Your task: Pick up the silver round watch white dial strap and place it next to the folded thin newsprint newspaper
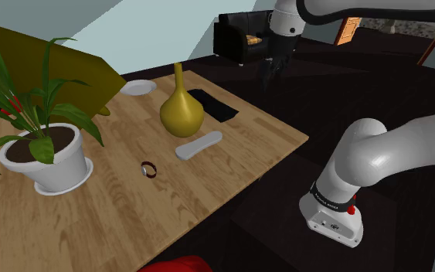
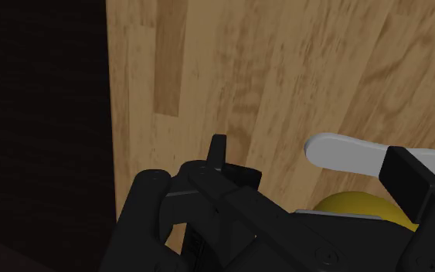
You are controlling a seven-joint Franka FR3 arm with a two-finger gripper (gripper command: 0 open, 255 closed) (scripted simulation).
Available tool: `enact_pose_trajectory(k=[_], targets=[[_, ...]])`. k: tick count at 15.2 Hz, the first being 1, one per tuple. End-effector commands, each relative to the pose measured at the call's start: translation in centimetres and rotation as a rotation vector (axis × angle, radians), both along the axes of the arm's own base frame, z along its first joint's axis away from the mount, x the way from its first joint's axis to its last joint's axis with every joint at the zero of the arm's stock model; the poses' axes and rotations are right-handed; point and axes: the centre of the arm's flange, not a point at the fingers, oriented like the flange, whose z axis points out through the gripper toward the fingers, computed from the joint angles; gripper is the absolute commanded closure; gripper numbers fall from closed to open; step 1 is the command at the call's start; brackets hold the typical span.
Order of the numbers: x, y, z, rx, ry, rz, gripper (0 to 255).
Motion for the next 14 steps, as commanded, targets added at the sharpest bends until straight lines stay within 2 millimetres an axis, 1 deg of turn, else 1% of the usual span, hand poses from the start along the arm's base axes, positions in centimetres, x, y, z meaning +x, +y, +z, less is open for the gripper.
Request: enact_pose_trajectory(k=[1, 14], targets=[[0.0, 0.0, 0.0, 0.000, 0.000, 0.000, 0], [8.2, 12.7, -7.1, 0.056, 0.026, -0.041, 0]])
